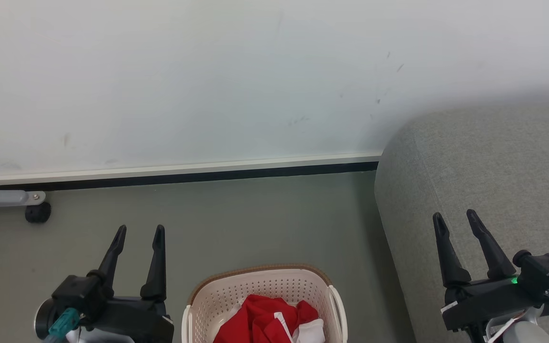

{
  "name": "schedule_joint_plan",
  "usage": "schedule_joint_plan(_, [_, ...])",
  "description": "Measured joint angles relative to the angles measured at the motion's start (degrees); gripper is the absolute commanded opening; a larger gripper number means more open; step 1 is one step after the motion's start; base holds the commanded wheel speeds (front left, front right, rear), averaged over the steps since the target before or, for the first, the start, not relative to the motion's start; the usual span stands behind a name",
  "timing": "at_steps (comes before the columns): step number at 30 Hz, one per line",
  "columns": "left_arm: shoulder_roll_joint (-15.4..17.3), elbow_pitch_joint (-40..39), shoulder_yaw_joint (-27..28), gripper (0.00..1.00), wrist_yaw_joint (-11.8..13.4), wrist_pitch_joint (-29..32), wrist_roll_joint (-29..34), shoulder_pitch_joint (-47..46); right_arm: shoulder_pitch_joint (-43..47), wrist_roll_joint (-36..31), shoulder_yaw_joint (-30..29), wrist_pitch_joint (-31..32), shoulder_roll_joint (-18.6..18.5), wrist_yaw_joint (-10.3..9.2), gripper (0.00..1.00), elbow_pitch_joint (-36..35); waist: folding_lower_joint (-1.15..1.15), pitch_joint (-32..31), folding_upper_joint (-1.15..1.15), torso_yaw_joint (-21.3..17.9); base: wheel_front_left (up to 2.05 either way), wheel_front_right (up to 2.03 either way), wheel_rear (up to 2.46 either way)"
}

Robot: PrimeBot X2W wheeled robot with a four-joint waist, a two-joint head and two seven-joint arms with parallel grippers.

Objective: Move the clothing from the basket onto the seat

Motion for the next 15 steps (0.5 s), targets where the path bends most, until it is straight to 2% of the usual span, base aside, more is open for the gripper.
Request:
schedule_joint_plan(3, [0.0, -0.2, -0.1, 1.00, 0.0, 0.0, 1.7, -0.1, 0.0, -0.8, 0.1, -0.1, -0.2, -0.01, 1.00, -0.2, 0.00, 0.0, 0.00, 0.0, 0.00, 0.00, 0.00])
schedule_joint_plan(15, [-0.2, 0.0, 0.9, 1.00, -0.1, 0.0, 1.8, -0.1, 0.0, -1.0, -0.8, -0.3, 0.0, 0.01, 1.00, -0.2, 0.00, 0.1, 0.00, -0.1, 0.00, 0.00, 0.00])
